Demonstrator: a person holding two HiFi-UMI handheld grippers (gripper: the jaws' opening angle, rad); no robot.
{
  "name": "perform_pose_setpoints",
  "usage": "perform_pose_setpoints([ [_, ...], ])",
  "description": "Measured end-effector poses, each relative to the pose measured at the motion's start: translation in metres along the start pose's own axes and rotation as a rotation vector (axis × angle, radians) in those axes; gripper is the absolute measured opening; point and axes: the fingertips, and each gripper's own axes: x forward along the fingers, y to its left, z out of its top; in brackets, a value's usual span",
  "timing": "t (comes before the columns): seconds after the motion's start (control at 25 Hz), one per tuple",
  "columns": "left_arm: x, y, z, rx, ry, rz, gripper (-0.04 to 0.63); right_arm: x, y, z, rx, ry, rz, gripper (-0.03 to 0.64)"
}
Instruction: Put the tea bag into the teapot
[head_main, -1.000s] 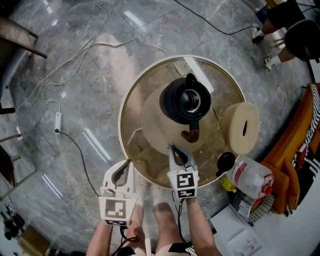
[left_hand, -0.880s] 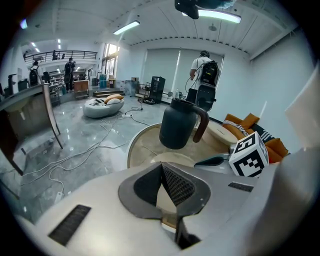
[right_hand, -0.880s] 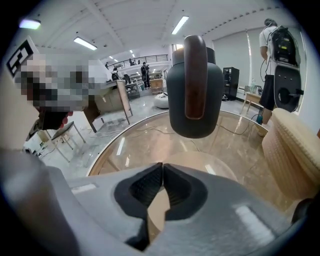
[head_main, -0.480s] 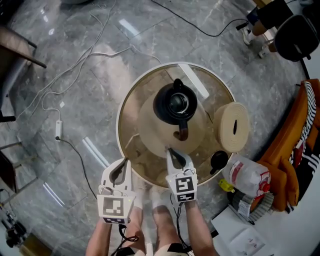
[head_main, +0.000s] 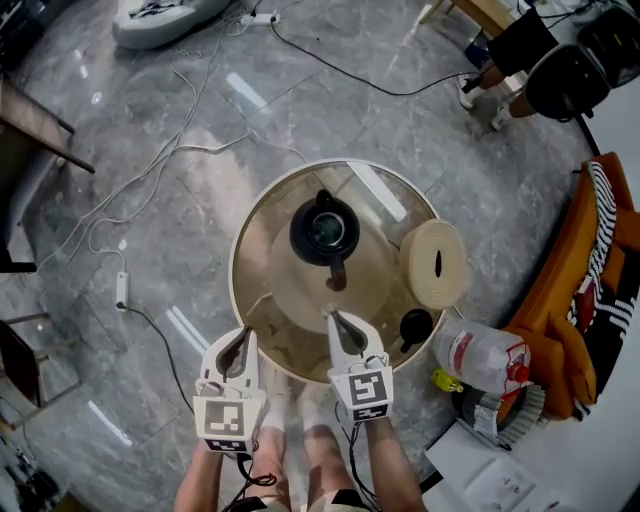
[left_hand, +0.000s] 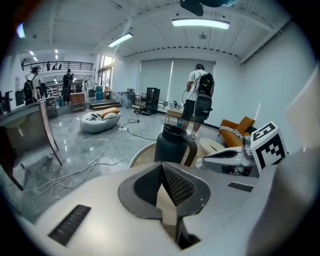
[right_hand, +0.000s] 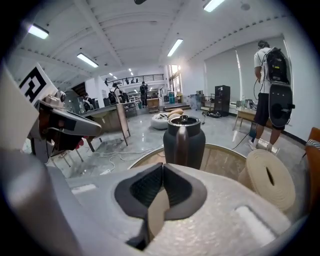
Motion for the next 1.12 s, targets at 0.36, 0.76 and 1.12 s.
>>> perform_pose_setpoints([
  [0.36, -0.019, -0.007, 0.056, 0.028, -0.059, -0.001, 0.017, -0.045, -0.012, 0.068, 0.009, -0.109, -0.041, 0.003],
  [0.76, -0.029, -0.009, 0.108, 0.042, -0.115, 0.003, 0.017, -0.064, -0.026, 0.138, -0.027, -0.2, -0.057, 0.003],
  [1.12, -0.012, 0.007, 0.143, 0.023, -0.142, 0.024, 0.017, -0.038, -0.033, 0.169, -0.043, -0.234, -0.04, 0.003],
])
